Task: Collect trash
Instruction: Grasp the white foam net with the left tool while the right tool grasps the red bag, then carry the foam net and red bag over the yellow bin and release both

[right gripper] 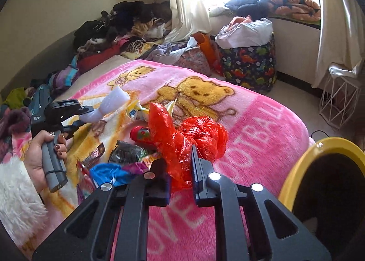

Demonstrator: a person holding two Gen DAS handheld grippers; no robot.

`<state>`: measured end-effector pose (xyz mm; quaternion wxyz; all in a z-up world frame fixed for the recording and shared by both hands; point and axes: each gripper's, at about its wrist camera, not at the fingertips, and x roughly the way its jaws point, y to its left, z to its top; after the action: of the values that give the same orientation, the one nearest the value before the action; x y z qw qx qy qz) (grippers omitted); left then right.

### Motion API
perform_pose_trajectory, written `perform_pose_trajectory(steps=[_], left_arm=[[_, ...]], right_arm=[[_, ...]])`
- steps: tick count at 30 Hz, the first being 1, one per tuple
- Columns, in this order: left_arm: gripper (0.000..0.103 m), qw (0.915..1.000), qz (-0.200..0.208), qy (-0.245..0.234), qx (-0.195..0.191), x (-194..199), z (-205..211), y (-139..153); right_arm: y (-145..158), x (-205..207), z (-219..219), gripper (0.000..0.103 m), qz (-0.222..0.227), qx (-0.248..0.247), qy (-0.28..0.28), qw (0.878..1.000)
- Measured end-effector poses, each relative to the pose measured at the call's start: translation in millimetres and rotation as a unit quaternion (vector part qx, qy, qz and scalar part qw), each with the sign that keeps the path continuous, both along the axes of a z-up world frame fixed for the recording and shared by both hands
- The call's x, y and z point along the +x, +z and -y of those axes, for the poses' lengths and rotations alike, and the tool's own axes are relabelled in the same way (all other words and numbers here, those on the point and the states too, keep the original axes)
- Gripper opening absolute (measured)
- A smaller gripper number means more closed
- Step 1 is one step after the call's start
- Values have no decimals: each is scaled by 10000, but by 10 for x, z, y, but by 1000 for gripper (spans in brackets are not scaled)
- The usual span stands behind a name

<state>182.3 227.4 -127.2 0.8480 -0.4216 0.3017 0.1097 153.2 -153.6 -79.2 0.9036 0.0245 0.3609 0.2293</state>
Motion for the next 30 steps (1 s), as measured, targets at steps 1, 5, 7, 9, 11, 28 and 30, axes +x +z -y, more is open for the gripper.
perform_pose_trajectory(steps=[1, 5, 7, 9, 11, 28, 30], left_arm=[[23, 9999, 77, -63, 124, -40, 58, 70], [22, 9984, 247, -237, 442, -156, 228, 257], [22, 9976, 308, -312, 532, -226, 304, 331], [22, 9965, 419, -391, 616, -307, 397, 431], [22, 9953, 483, -455, 710, -376, 478, 512], [22, 9790, 985, -1097, 1406, -826, 1216, 1129], [22, 9770, 1015, -1155, 1476, -850, 1280, 1159]], right_arm=[[8, -42, 30, 14, 12, 11, -23, 10000], [39, -135, 133, 14, 48, 52, -58, 10000], [58, -183, 174, 14, 65, 72, -50, 9999], [73, -224, 217, 14, 80, 105, -57, 9999], [90, -273, 266, 14, 102, 127, -65, 9998], [332, -533, 507, 14, 296, 474, -8, 9984], [365, -557, 535, 14, 333, 501, -14, 9982]])
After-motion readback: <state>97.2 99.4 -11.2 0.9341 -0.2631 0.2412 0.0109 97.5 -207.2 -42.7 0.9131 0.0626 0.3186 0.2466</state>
